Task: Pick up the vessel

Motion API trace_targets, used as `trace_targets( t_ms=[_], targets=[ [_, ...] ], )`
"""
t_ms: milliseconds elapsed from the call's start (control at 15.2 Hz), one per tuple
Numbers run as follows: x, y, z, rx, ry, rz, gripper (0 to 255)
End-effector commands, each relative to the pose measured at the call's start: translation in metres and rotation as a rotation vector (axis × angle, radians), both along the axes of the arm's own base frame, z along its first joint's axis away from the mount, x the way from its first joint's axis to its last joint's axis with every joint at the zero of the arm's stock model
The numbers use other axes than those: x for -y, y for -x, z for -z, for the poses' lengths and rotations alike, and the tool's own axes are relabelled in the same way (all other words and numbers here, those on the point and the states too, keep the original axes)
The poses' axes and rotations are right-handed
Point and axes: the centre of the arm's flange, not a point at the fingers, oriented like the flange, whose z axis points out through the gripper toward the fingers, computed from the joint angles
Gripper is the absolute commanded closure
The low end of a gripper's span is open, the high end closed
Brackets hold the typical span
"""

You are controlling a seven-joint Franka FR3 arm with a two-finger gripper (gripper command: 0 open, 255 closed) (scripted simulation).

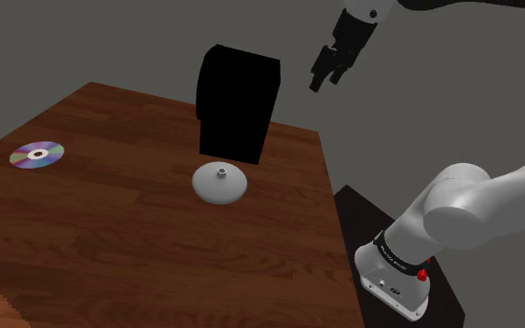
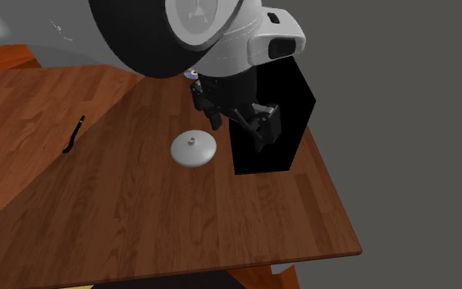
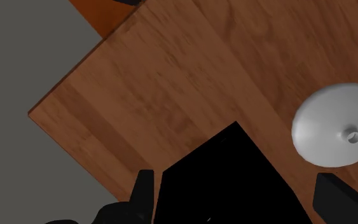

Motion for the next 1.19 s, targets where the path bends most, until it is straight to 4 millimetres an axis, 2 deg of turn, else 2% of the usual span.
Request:
trace_targets(
  t_ms=[0,594,1122],
  targets=[
    [-0.015,-0.012,0.013,-0.014,-0.004,-0.011,0],
    [-0.095,-0.059,0.088,-0.079,-0.020,-0.065,0],
    [-0.170,-0.092,0.156,-0.136,-0.034,-0.112,0]
  ],
)
